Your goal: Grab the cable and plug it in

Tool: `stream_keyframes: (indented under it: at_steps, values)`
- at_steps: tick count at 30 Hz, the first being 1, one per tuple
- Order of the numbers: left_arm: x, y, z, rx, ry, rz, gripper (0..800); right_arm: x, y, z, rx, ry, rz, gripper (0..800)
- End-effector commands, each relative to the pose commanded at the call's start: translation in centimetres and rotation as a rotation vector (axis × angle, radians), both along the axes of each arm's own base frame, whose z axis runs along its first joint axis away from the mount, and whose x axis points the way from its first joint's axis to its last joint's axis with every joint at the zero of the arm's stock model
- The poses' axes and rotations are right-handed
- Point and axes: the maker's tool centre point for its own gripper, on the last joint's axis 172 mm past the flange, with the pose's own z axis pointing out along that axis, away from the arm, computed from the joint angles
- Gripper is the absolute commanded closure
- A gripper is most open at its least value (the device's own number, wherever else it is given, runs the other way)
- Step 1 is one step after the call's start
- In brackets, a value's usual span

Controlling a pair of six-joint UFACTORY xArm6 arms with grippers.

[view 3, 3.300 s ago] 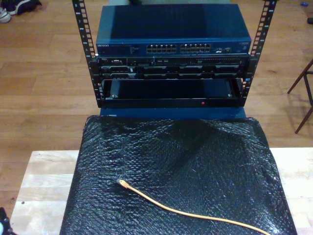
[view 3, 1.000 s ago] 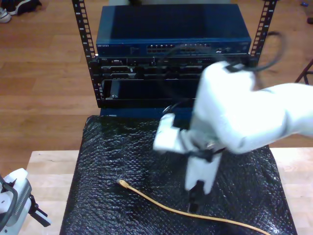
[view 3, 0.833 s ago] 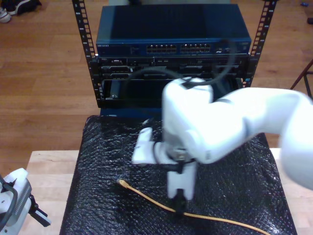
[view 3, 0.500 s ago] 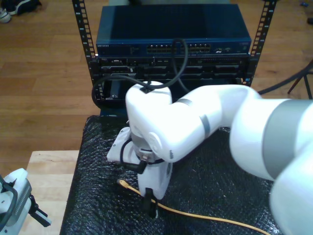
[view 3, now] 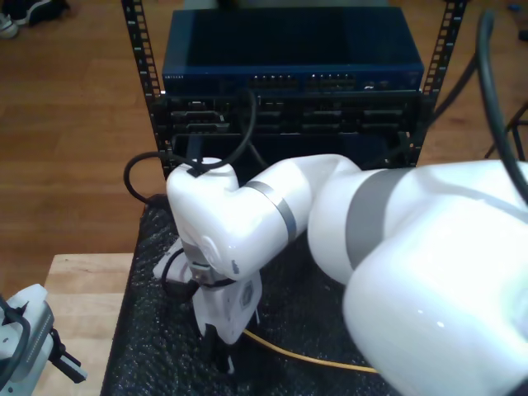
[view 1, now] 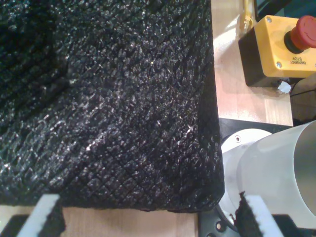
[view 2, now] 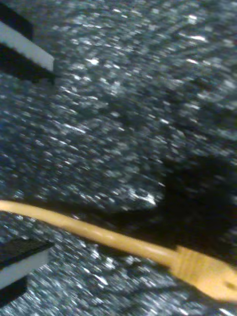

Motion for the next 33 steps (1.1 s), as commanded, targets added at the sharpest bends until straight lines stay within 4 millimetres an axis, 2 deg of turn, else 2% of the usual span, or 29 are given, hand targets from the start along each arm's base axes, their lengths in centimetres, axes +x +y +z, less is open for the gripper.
stream_keyframes:
  at_steps: [8,11,22,29,33]
  values:
    - [0.0,0.0,-0.1,-0.002,0.002,-0.001,0,1.5,0.8,0.4,0.000,-0.029,-0.068,75]
    - [0.0,0.0,0.0,-0.001,0.000,-0.001,0,2.2,0.5,0.0,-0.011,-0.045,-0.090,77]
    - [0.0,0.0,0.0,-0.003,0.003,-0.002,0,3.3,1.3,0.5,0.015,-0.076,-0.116,78]
    - [0.0,0.0,-0.1,-0.004,0.004,-0.002,0,4.6,0.6,1.2,-0.008,-0.128,-0.141,104]
    - [0.0,0.0,-0.1,-0.005,0.003,-0.003,0,4.7,0.5,1.2,-0.015,-0.137,-0.139,105]
